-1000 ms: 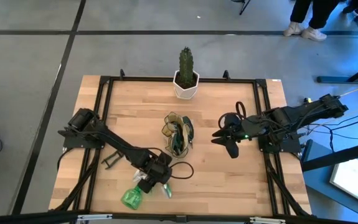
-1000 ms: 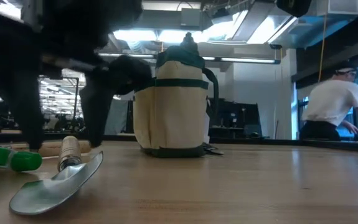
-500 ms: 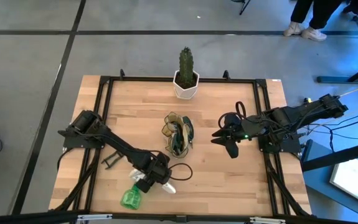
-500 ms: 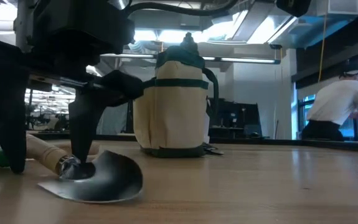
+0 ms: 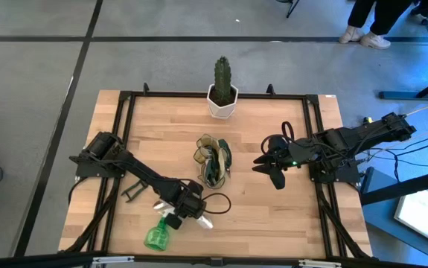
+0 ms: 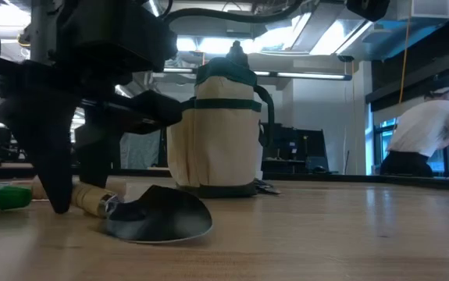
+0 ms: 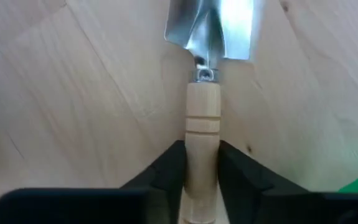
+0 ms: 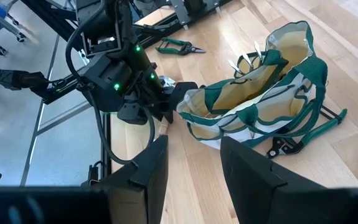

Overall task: Pick & Place Garden tools in Gardening bag
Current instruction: Put the right brown trowel into the green gardening bag

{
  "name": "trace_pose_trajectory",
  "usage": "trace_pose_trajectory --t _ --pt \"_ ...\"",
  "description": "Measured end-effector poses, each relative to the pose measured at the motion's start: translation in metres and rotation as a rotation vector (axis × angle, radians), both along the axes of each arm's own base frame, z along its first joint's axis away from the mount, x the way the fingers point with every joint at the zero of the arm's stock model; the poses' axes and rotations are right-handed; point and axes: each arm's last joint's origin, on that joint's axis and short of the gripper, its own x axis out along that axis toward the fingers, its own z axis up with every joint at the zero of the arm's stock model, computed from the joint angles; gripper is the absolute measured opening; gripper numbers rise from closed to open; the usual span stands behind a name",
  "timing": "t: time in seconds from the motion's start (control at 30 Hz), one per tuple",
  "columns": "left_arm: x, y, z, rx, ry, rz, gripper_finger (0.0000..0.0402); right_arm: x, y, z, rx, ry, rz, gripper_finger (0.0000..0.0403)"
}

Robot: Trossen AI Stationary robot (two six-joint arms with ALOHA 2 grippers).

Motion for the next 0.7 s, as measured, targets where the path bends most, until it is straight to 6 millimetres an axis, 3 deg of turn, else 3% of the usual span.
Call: trace_pose_trajectory --t 0.2,0.33,0.53,0.7 --pt "0.001 0.004 0.001 -0.065 0.039 0.116 0.0058 0.0 0.0 0.0 0.009 0.001 -0.007 0.0149" --pt "-0.004 0.007 0.013 -0.123 0.07 0.261 0.0058 0.0 0.0 0.0 0.013 0.001 -0.008 0.0149" --pt "-0.014 0.014 0.075 -0.16 -0.183 0.495 0.0058 0.0 0.0 0.0 0.015 0.001 -0.01 0.0149" --pt "-0.034 0.031 0.137 -0.226 -0.508 0.797 0.0058 0.0 0.0 0.0 0.015 -0.001 -0.011 0.0149"
